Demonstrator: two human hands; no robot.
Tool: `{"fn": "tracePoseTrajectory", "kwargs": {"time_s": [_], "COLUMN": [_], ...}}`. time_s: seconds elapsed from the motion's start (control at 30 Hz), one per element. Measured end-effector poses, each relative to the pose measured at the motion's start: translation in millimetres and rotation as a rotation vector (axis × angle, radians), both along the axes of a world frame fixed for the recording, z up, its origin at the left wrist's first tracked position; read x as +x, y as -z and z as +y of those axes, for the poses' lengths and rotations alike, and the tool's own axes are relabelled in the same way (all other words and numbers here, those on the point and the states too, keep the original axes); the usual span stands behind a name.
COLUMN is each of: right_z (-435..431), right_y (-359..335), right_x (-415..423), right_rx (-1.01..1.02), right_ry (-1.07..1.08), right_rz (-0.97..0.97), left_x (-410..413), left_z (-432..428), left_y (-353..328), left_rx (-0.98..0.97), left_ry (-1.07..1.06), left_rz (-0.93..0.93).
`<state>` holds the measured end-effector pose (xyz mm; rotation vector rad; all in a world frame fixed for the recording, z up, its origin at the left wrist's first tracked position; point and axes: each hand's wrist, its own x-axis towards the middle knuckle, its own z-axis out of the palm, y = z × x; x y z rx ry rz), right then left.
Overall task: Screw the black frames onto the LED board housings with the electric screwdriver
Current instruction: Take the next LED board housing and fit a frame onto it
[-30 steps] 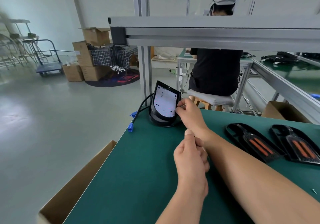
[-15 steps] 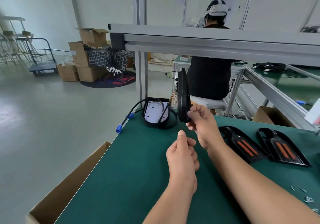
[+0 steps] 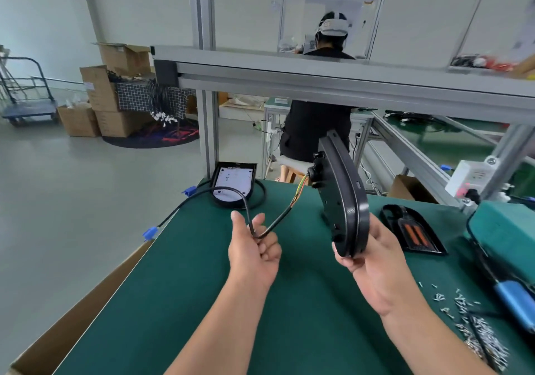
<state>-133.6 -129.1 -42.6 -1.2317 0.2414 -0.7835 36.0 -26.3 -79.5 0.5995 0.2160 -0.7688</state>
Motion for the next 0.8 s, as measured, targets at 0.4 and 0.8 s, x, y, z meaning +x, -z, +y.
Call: {"fn": "tracePoseTrajectory", "kwargs": {"time_s": [0.4,0.8], "right_z": [9.6,1.0], "right_y": [23.5,32.8], "right_x": [-88.1,-101.1], "right_rx": [0.104,-0.077], "right_ry": [0.236,0.345], "right_rz": [0.061,0.247], "left_x": [-20.9,-40.9], "left_z": [5.4,27.7], "left_y": [-6.1,-41.1], "left_rx": [0.487,0.867], "left_ry": [0.120,0.922], "left_rz": [-0.862,-1.570]}}
